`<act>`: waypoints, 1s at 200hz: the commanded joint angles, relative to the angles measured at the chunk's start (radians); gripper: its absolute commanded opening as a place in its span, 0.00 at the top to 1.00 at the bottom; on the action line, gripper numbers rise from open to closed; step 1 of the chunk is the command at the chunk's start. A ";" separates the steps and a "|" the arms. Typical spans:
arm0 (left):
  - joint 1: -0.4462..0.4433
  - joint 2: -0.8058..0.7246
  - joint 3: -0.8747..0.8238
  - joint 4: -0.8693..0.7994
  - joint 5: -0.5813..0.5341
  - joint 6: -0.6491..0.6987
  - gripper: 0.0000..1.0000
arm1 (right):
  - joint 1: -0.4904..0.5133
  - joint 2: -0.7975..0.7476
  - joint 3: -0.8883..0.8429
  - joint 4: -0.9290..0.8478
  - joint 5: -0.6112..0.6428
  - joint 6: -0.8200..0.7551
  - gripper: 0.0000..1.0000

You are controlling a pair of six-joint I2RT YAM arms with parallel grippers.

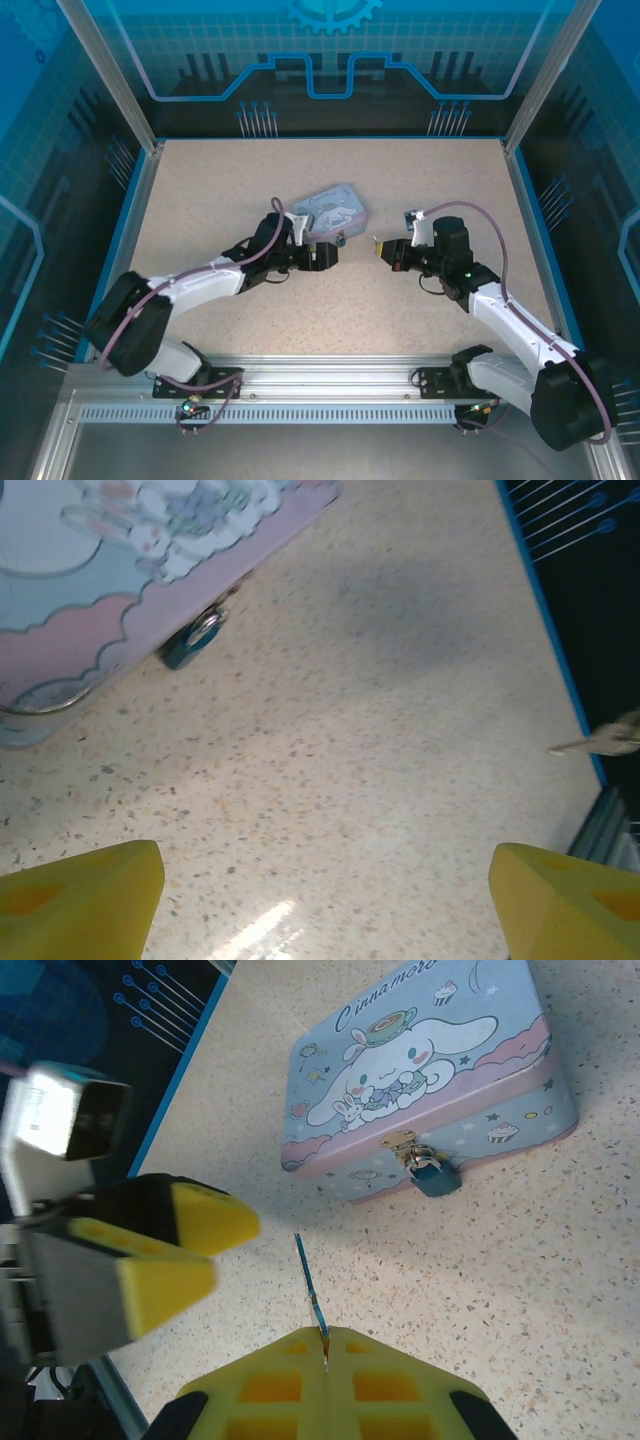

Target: Unlock a padlock with a key

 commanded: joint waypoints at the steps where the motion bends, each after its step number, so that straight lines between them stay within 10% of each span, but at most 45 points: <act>1: -0.005 0.087 0.044 0.096 -0.031 -0.040 0.14 | -0.020 -0.014 -0.006 -0.018 0.016 -0.022 0.97; 200: 0.095 0.327 0.115 0.279 -0.122 0.020 0.13 | -0.045 -0.069 -0.036 -0.030 0.007 -0.042 0.97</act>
